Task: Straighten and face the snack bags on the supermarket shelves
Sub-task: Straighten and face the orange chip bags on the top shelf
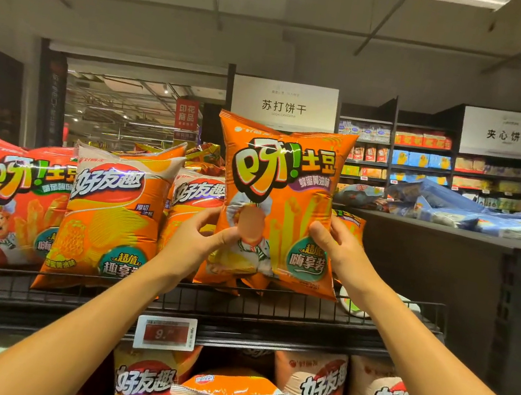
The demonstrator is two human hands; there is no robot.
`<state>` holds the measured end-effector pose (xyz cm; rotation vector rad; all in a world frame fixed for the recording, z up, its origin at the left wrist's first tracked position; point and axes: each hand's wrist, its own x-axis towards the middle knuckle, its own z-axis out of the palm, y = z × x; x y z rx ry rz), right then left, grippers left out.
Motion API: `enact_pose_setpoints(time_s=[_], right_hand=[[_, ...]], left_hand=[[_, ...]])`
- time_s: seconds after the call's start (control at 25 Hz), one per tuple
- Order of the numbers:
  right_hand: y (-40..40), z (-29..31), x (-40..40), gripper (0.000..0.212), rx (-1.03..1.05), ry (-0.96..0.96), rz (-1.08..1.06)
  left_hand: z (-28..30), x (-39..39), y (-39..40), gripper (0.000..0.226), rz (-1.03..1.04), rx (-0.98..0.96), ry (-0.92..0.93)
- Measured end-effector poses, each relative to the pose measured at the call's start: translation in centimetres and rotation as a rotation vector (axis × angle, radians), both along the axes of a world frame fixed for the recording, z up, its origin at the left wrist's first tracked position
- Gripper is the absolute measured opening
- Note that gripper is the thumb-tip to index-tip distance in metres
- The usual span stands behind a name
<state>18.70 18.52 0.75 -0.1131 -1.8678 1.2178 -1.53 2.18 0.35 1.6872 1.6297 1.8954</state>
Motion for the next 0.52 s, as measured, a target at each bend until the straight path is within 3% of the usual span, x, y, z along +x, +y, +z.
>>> enact_pose_setpoints(time_s=[0.16,0.32,0.52], right_hand=[[0.1,0.1,0.3,0.091,-0.087,-0.023,0.063],[0.4,0.5,0.7,0.07,-0.293,0.003,0.135],[0.1,1.4,1.1,0.063,-0.378,0.018,0.154]], left_hand=[[0.4,0.3,-0.1,0.082,0.01,0.001,-0.034],[1.3,1.1,0.2,0.077,0.02,-0.059,-0.137],[1.8,1.6,0.5,0.04,-0.173,-0.112,-0.303]])
